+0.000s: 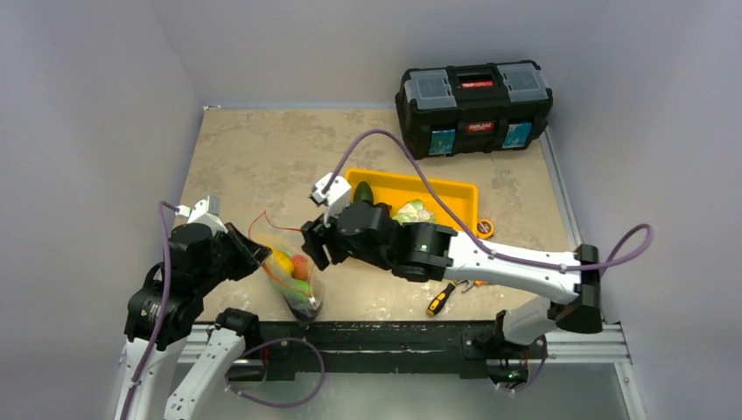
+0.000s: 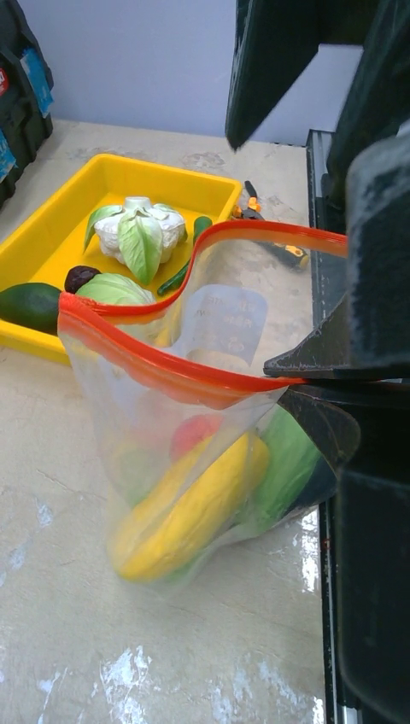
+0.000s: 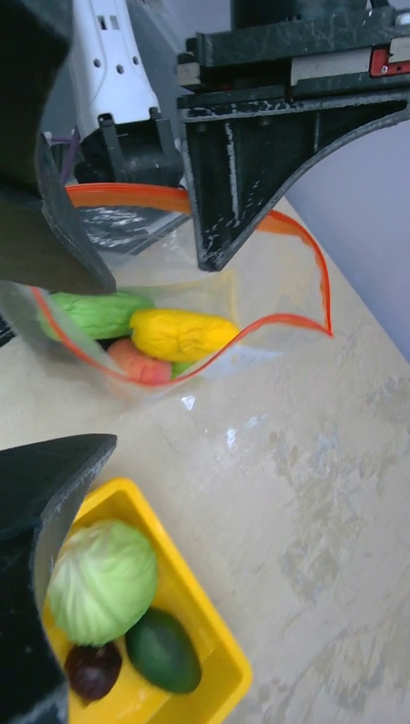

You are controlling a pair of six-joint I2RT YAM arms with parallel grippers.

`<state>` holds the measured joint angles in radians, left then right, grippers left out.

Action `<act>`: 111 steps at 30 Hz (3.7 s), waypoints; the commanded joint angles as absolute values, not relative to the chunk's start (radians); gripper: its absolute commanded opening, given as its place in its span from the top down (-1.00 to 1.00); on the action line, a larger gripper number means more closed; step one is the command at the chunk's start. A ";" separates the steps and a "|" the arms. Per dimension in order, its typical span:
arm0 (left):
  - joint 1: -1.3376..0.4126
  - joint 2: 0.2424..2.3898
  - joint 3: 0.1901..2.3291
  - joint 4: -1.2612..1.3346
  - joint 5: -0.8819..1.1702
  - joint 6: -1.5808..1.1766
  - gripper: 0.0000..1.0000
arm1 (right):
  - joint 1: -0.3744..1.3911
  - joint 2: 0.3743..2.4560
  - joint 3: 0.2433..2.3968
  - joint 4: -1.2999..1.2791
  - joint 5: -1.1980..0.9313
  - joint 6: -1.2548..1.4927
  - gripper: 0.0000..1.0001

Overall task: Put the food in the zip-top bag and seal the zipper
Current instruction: Adjust the zipper food storage bag at the center of the board, then pick up the fake vegetable from the bin, then place the fake vegetable in the zipper food storage bag.

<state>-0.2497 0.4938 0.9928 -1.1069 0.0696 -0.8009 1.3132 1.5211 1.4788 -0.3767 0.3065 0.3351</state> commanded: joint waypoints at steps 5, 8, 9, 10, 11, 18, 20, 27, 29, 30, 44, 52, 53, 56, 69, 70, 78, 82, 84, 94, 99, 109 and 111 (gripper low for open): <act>-0.252 0.514 1.019 -1.040 0.070 -0.793 1.00 | 1.095 1.202 1.210 -0.161 0.355 0.457 -0.60; -0.252 0.511 1.014 -1.043 0.069 -0.791 1.00 | 0.960 1.160 1.054 -0.020 0.223 0.520 -0.97; -0.252 0.510 1.011 -1.042 0.070 -0.791 1.00 | 0.923 1.179 1.023 -0.007 0.188 0.544 -0.98; -0.252 0.509 1.008 -1.042 0.072 -0.792 1.00 | 0.894 1.220 1.015 -0.010 0.155 0.571 -0.98; -0.252 0.509 1.005 -1.040 0.075 -0.794 1.00 | 0.871 1.268 1.021 -0.028 0.124 0.589 -0.98; -0.252 0.501 1.003 -1.049 0.083 -0.794 1.00 | 0.865 1.561 1.099 -0.140 0.250 0.534 -0.98; -0.252 0.497 1.000 -1.049 0.082 -0.793 1.00 | 0.865 1.612 1.088 -0.109 0.260 0.506 -0.98; -0.252 0.505 0.994 -1.041 0.087 -0.792 1.00 | 0.873 1.756 1.109 -0.044 0.219 0.474 -0.98; -0.252 0.508 0.996 -1.040 0.087 -0.791 1.00 | 0.874 1.765 1.107 -0.016 0.186 0.467 -0.98; -0.251 0.509 0.996 -1.039 0.087 -0.791 1.00 | 0.878 1.764 1.105 -0.007 0.170 0.457 -0.98; -0.252 0.533 0.981 -1.021 0.101 -0.788 1.00 | 0.882 1.801 1.082 0.097 0.060 0.428 -0.98; -0.252 0.537 0.980 -1.015 0.108 -0.787 1.00 | 0.882 1.819 1.089 0.075 0.120 0.449 -0.72; -0.252 0.537 0.981 -1.016 0.107 -0.788 1.00 | 0.882 1.807 1.077 0.084 0.125 0.453 -0.61; -0.252 0.533 0.984 -1.019 0.105 -0.786 1.00 | 0.882 1.746 1.041 0.107 0.165 0.456 -0.22; -0.252 0.528 0.990 -1.021 0.113 -0.788 1.00 | 0.882 1.525 0.995 0.084 0.236 0.453 1.00; -0.252 0.527 0.990 -1.024 0.112 -0.788 1.00 | 0.882 1.496 0.987 0.087 0.229 0.454 1.00; -0.252 0.532 0.991 -1.016 0.121 -0.791 1.00 | 0.911 1.219 0.926 0.228 0.023 0.466 1.00; -0.252 0.537 0.992 -1.011 0.123 -0.791 1.00 | 0.983 1.118 0.915 0.341 -0.093 0.450 1.00; -0.252 0.538 0.991 -1.010 0.127 -0.793 1.00 | 1.019 1.103 0.926 0.390 -0.185 0.449 1.00; -0.252 0.532 0.989 -1.018 0.134 -0.797 1.00 | 1.091 1.299 1.028 0.435 -0.528 0.452 1.00; -0.252 0.525 0.986 -1.020 0.136 -0.798 1.00 | 1.091 1.371 1.071 0.350 -0.451 0.427 1.00; -0.252 0.532 0.992 -1.021 0.152 -0.794 1.00 | 1.231 1.394 1.198 0.091 0.059 0.303 1.00; -0.252 0.535 0.994 -1.021 0.155 -0.792 1.00 | 1.267 1.416 1.226 0.054 0.159 0.264 1.00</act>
<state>-0.2497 0.5308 0.9829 -1.0630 0.1219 -0.8005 1.1950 1.4139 1.1316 0.1223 -0.1188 0.3641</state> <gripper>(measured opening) 0.003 0.402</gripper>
